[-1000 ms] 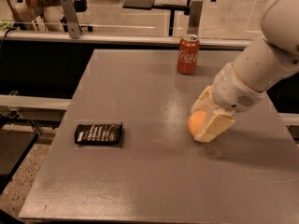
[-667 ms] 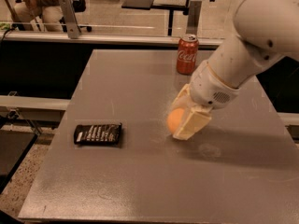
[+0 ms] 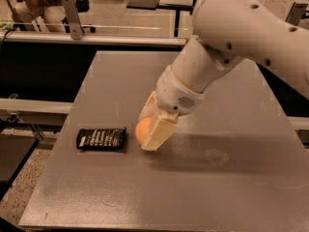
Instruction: Move orange near rxbar chocolate
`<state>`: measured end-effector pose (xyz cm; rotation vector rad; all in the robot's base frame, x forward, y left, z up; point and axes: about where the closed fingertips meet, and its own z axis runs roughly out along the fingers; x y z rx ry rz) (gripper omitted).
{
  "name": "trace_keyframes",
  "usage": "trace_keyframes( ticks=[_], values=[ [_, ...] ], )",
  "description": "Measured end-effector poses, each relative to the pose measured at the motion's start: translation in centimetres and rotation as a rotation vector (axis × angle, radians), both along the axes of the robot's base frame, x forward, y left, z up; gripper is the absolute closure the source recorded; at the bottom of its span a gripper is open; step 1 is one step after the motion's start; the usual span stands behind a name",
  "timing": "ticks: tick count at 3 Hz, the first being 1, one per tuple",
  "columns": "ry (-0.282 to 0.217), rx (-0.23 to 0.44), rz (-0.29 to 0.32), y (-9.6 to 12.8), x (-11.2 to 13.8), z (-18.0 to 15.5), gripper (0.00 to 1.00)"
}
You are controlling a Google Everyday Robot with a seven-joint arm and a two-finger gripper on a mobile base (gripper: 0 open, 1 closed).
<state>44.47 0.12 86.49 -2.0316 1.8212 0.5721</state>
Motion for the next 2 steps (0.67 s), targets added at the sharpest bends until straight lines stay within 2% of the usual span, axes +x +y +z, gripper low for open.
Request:
trace_keyframes(
  ticks=[1,2],
  values=[
    [0.005,0.016,0.041,2.85,0.07,-0.53,0.80],
    [0.000,0.016,0.052,3.34,0.56,-0.99,0.50]
  ],
)
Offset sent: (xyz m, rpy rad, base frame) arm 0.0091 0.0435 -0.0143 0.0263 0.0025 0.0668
